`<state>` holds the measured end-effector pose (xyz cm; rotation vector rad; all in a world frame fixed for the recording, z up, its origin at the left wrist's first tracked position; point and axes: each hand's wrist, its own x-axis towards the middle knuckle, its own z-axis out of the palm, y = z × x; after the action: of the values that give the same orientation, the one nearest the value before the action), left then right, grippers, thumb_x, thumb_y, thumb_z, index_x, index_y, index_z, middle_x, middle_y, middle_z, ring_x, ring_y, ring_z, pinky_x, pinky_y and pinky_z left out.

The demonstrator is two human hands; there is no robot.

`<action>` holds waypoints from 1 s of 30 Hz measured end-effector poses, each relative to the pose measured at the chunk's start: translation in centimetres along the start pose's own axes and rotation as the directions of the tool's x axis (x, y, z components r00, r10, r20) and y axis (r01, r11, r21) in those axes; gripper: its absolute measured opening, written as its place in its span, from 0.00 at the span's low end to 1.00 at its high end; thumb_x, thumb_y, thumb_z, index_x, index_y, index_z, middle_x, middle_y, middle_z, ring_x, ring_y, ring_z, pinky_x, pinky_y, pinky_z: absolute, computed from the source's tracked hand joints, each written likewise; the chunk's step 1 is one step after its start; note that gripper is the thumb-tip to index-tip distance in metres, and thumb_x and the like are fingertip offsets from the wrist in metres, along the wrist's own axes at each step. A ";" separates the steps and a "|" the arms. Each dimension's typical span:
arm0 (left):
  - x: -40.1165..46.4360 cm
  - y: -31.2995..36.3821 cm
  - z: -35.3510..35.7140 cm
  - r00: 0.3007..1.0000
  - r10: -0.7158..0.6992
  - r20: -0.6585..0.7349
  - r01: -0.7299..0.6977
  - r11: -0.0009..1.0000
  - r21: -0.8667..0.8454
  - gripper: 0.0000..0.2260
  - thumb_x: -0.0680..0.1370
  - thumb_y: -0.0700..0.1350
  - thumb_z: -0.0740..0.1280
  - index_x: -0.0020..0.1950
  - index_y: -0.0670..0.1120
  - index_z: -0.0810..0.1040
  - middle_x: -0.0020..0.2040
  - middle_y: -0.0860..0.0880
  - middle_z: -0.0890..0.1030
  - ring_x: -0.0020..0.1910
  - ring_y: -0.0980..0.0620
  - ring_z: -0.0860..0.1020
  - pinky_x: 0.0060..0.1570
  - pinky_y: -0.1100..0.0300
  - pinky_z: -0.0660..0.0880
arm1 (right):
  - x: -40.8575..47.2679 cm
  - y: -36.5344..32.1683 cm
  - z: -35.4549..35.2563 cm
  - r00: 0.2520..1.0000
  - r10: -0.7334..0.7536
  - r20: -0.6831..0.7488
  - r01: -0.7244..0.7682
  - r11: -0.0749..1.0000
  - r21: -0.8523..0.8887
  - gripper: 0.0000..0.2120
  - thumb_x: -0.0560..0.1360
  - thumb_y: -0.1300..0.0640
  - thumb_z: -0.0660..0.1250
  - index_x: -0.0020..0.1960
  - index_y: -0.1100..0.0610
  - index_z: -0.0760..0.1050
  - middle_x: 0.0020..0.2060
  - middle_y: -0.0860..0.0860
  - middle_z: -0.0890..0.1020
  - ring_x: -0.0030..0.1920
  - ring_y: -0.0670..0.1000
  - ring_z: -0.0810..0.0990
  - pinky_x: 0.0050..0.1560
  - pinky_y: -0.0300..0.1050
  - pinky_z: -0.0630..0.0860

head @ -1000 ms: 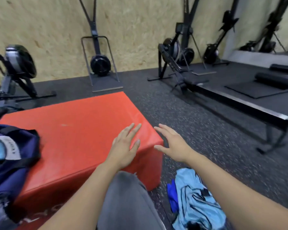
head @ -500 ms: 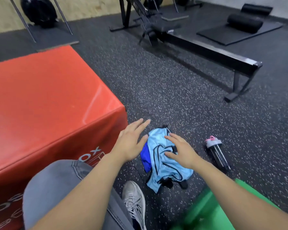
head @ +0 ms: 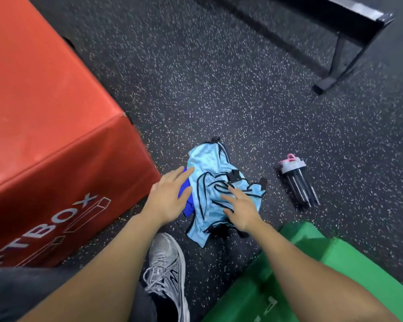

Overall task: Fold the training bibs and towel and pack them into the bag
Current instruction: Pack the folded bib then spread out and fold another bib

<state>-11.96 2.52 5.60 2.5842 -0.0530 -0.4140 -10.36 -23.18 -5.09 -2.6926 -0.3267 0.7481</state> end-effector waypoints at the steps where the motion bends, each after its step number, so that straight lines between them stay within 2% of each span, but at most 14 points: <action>1: 0.4 -0.3 0.8 1.000 -0.012 0.018 0.013 1.000 -0.013 0.25 0.84 0.54 0.58 0.80 0.61 0.56 0.81 0.54 0.58 0.79 0.50 0.56 0.74 0.48 0.58 | 0.7 0.3 0.6 1.000 -0.001 0.008 0.001 1.000 0.005 0.24 0.82 0.49 0.62 0.77 0.47 0.65 0.81 0.49 0.55 0.80 0.54 0.51 0.79 0.49 0.52; 4: 1.6 -1.0 2.7 0.998 -0.047 0.047 0.051 0.996 -0.069 0.25 0.84 0.54 0.57 0.80 0.61 0.55 0.81 0.54 0.58 0.79 0.50 0.56 0.75 0.46 0.57 | 3.2 0.5 2.0 0.999 -0.015 0.042 0.014 1.000 0.016 0.21 0.83 0.50 0.62 0.76 0.48 0.68 0.81 0.50 0.55 0.80 0.54 0.51 0.78 0.47 0.49; 8: 2.7 -1.2 4.7 0.993 -0.082 0.084 0.093 0.987 -0.133 0.24 0.84 0.55 0.57 0.80 0.63 0.54 0.81 0.54 0.58 0.79 0.52 0.54 0.76 0.44 0.55 | 6.4 0.4 2.8 0.996 -0.032 0.078 0.031 0.999 0.006 0.19 0.82 0.52 0.62 0.73 0.46 0.72 0.81 0.55 0.54 0.80 0.57 0.52 0.79 0.50 0.52; 12: 2.9 -0.9 5.5 0.990 -0.095 0.103 0.110 0.982 -0.151 0.24 0.84 0.54 0.56 0.80 0.64 0.53 0.81 0.55 0.58 0.79 0.53 0.54 0.76 0.44 0.54 | 8.1 0.6 2.8 0.989 0.006 0.151 0.010 0.994 -0.110 0.19 0.81 0.53 0.62 0.71 0.43 0.73 0.81 0.52 0.53 0.76 0.59 0.60 0.74 0.53 0.63; 15: 3.0 -0.7 5.2 0.991 -0.103 0.091 0.118 0.977 -0.175 0.24 0.84 0.54 0.57 0.79 0.64 0.54 0.80 0.55 0.58 0.79 0.53 0.54 0.77 0.44 0.54 | 7.5 0.7 2.2 0.984 -0.020 0.178 0.051 0.984 -0.172 0.18 0.80 0.56 0.63 0.69 0.47 0.75 0.78 0.49 0.61 0.71 0.58 0.67 0.70 0.52 0.68; 17: 3.0 -0.2 4.7 0.993 -0.102 0.065 0.113 0.973 -0.201 0.24 0.84 0.54 0.56 0.79 0.64 0.55 0.80 0.54 0.59 0.79 0.53 0.55 0.77 0.44 0.55 | 6.5 0.7 1.5 0.991 -0.058 0.122 0.071 0.992 -0.106 0.21 0.80 0.60 0.61 0.71 0.50 0.74 0.76 0.49 0.66 0.71 0.58 0.68 0.70 0.52 0.67; 20: 2.9 1.2 3.7 0.996 -0.091 0.026 0.095 0.968 -0.232 0.23 0.84 0.53 0.57 0.79 0.63 0.56 0.80 0.53 0.60 0.79 0.51 0.56 0.76 0.43 0.56 | 4.2 0.4 -0.7 0.988 -0.126 -0.084 0.129 0.991 0.036 0.20 0.81 0.63 0.59 0.71 0.53 0.75 0.73 0.49 0.72 0.70 0.58 0.71 0.71 0.54 0.67; 25: 1.9 4.8 0.9 0.998 -0.021 -0.053 0.007 0.969 -0.247 0.24 0.84 0.53 0.58 0.79 0.61 0.57 0.79 0.53 0.63 0.78 0.50 0.59 0.74 0.43 0.59 | -0.5 -1.2 -7.8 0.904 -0.184 -0.385 0.269 0.946 0.181 0.18 0.81 0.64 0.63 0.69 0.54 0.77 0.69 0.47 0.76 0.68 0.51 0.74 0.72 0.48 0.67; 28: 0.8 6.7 -1.8 0.993 0.047 -0.105 -0.070 0.972 -0.226 0.25 0.83 0.55 0.58 0.80 0.61 0.57 0.78 0.53 0.64 0.77 0.49 0.61 0.74 0.43 0.61 | -3.3 -3.1 -12.8 0.859 -0.188 -0.477 0.347 0.898 0.271 0.16 0.81 0.63 0.64 0.66 0.52 0.80 0.65 0.42 0.76 0.65 0.38 0.72 0.70 0.39 0.68; 30: 0.1 7.9 -4.1 0.983 0.119 -0.140 -0.146 0.969 -0.201 0.26 0.81 0.57 0.58 0.79 0.64 0.55 0.78 0.55 0.65 0.76 0.50 0.62 0.73 0.41 0.62 | -5.2 -4.8 -16.1 0.848 -0.183 -0.498 0.383 0.860 0.336 0.15 0.81 0.63 0.64 0.64 0.52 0.81 0.65 0.43 0.78 0.63 0.34 0.72 0.66 0.31 0.68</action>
<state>-10.29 -2.36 12.91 2.3745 -0.1294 -0.1938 -6.71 -24.35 12.07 -2.2320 -0.3892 0.0701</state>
